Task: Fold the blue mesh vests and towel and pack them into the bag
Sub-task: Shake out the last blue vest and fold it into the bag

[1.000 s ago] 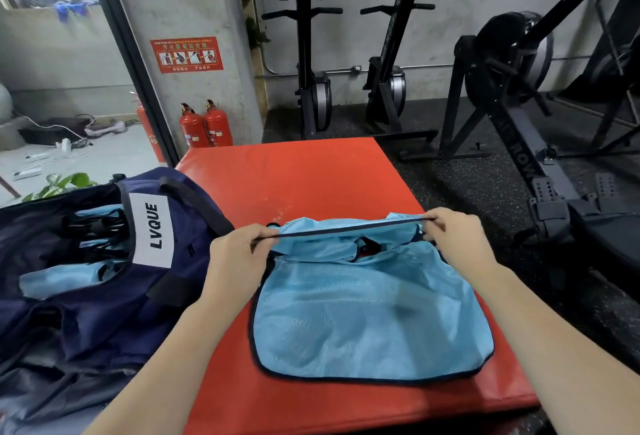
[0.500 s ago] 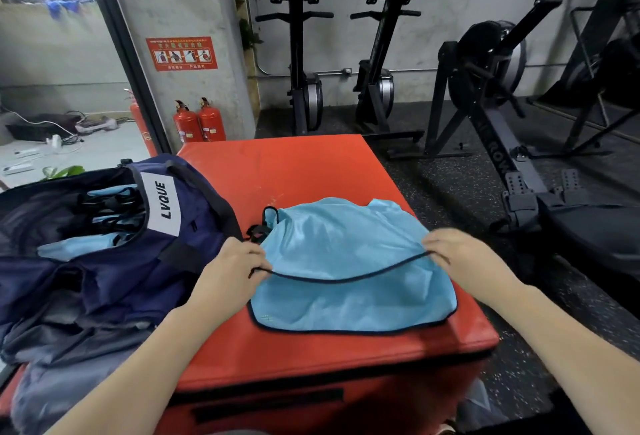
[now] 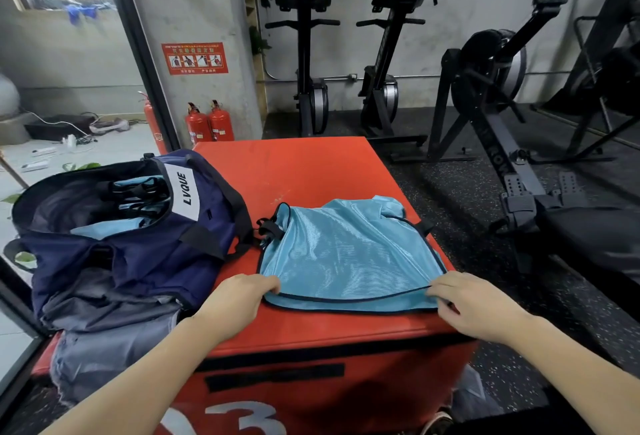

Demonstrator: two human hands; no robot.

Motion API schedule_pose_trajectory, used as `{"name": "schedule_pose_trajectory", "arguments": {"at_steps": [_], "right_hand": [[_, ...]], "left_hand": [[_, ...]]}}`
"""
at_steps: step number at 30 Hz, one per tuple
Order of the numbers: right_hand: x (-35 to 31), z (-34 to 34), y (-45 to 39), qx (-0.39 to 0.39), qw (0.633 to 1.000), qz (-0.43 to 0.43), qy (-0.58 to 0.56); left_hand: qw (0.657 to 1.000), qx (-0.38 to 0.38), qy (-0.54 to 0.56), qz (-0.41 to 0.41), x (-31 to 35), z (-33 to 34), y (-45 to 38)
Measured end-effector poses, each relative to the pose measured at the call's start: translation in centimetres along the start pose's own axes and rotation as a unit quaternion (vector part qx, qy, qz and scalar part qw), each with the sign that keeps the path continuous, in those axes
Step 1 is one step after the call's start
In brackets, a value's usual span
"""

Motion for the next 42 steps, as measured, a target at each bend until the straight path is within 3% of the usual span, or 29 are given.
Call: {"name": "schedule_pose_trajectory", "arguments": {"at_steps": [5,8,13,19,29,32,36,39,42], "right_hand": [[0.0,0.7,-0.3,0.030,0.998,0.014,0.050],[0.0,0.4,-0.6,0.080,0.995,0.011,0.054],[0.0,0.2,-0.8,0.078,0.994,0.054,0.053],[-1.3,1.4,-2.5,0.070,0.994,-0.007,0.086],[-0.6,0.6,-3.0,0.107,0.994,0.002,-0.015],[-0.1,1.1,-3.2,0.086,0.996,0.006,-0.021],[0.0,0.8,-3.4,0.018,1.000,-0.020,0.010],[0.7,-0.8,-3.4,-0.005,0.998,0.053,0.030],[2.5,-4.1,-3.9,0.026,0.985,0.165,-0.047]], "left_hand": [[0.995,0.071,-0.025,0.068,0.4,-0.2,0.3],[0.995,0.065,-0.031,0.063,0.5,-0.2,0.4],[0.997,0.060,-0.015,0.036,1.0,-0.5,0.5],[0.994,0.039,-0.095,0.048,2.5,-0.1,0.2],[0.985,0.111,-0.114,0.068,3.2,0.2,0.2],[0.989,0.127,-0.057,0.054,2.8,-0.4,-0.3],[0.987,0.144,0.062,-0.047,1.6,-2.1,-1.1],[0.975,0.167,0.123,-0.087,1.6,-4.3,-1.3],[0.954,0.198,0.189,-0.123,2.5,-7.7,-1.7]]}}
Point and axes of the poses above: each hand's wrist, its own y-axis away from the middle knuckle, its own z-axis out of the palm, x = y × z, the point moved 5 cm from there along -y, towards the middle knuckle, and after that the axes turned 7 degrees about -z, right-handed, at the moved point
